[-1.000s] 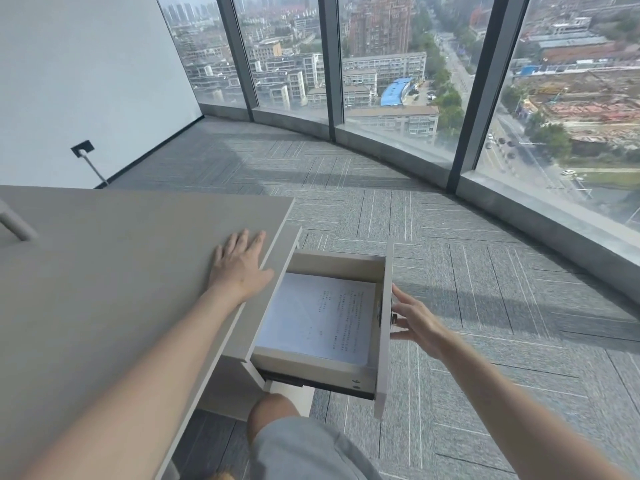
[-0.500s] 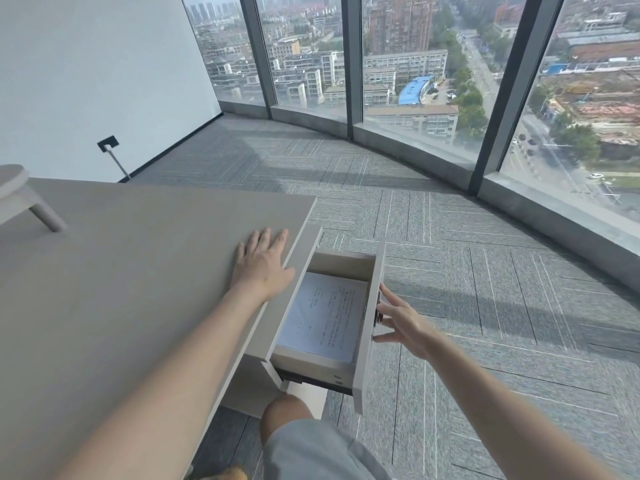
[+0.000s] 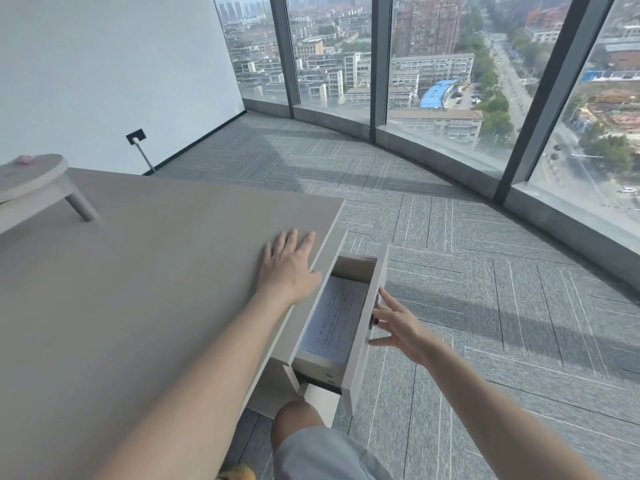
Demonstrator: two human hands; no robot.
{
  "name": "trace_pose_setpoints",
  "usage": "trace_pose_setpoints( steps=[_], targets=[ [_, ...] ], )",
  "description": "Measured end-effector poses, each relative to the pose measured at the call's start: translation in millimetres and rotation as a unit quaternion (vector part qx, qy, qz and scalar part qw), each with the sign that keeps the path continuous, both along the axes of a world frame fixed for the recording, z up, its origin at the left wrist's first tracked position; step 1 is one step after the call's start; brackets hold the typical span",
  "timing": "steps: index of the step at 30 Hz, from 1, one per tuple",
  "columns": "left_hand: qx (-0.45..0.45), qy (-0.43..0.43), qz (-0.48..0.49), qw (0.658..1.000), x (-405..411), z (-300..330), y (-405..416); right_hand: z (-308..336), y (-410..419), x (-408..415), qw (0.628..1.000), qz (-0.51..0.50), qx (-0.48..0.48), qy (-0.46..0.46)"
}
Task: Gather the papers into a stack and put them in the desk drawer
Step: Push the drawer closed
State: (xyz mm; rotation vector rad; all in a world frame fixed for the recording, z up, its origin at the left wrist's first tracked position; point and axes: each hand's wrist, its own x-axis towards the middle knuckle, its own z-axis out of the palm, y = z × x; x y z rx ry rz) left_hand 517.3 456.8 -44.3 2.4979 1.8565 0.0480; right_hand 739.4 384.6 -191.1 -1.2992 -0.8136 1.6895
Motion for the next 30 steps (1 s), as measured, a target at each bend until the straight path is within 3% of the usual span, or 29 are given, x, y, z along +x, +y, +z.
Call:
trace_pose_setpoints(
  steps=[30],
  targets=[
    [0.017, -0.003, 0.002, 1.000, 0.7, -2.3, 0.4, 7.1, 47.4, -79.5, 0.999, 0.006, -0.033, 0.028]
  ],
)
